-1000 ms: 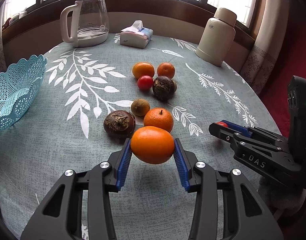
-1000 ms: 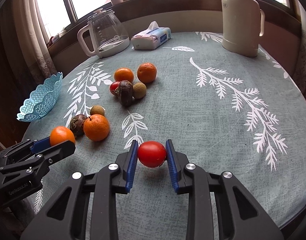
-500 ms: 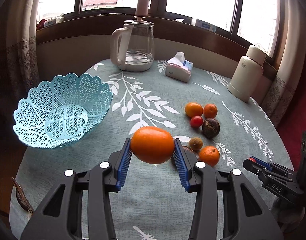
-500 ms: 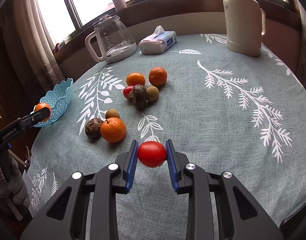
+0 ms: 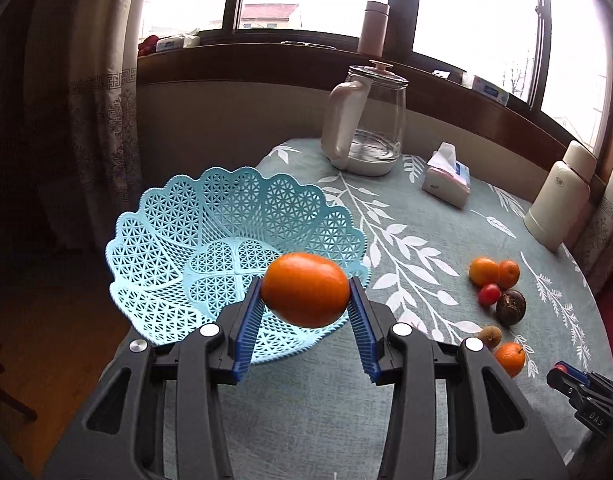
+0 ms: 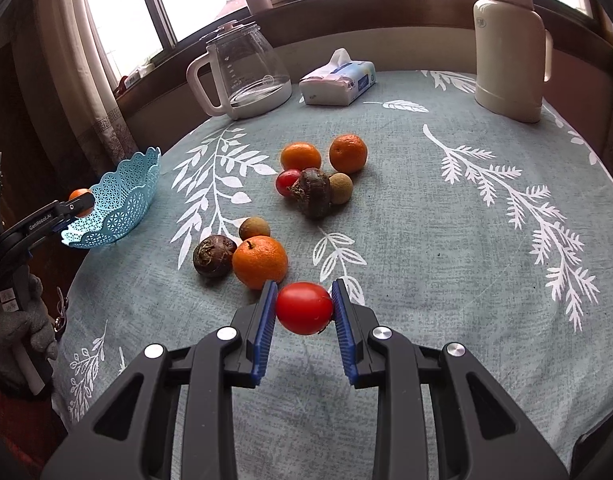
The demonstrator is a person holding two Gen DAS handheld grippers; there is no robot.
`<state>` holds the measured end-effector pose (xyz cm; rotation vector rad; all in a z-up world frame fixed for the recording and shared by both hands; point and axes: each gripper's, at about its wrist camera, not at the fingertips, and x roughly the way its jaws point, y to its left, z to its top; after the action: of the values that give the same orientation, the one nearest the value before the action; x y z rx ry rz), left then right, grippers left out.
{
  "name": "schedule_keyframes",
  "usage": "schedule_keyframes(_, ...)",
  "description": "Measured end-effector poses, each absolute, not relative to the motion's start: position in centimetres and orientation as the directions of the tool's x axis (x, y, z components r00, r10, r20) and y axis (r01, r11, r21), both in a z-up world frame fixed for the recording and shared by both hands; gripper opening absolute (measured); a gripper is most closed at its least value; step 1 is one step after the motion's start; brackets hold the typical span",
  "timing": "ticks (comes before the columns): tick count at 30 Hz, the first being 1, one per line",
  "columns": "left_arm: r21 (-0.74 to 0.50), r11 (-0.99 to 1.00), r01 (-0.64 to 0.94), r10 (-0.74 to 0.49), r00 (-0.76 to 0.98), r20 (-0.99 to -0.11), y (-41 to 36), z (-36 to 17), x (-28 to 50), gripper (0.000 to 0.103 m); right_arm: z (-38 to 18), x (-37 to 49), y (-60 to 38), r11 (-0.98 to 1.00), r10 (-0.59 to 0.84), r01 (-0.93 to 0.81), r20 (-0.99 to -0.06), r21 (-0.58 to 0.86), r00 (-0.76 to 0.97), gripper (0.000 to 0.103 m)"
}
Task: Organize fruits
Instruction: 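Carry the orange into the blue basket and open the left tool while the right holds the tomato, then carry the red tomato to the blue basket and open the right tool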
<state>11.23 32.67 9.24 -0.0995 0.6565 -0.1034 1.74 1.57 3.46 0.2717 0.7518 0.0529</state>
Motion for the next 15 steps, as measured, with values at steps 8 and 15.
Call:
schedule_keyframes(8,-0.134,0.991,0.005,-0.088,0.781,-0.619,35.4,9.0,12.8,0.071,3.6,2.6,2.9,0.962,0.173,0.022,-0.67,0.271,0.722,0.028)
schedule_keyframes(15,-0.161,0.987,-0.019,-0.067,0.856,-0.512,37.7,11.4,11.2,0.1,4.0,3.8,4.5,0.959,0.207,-0.01,-0.676,0.283,0.708,0.029)
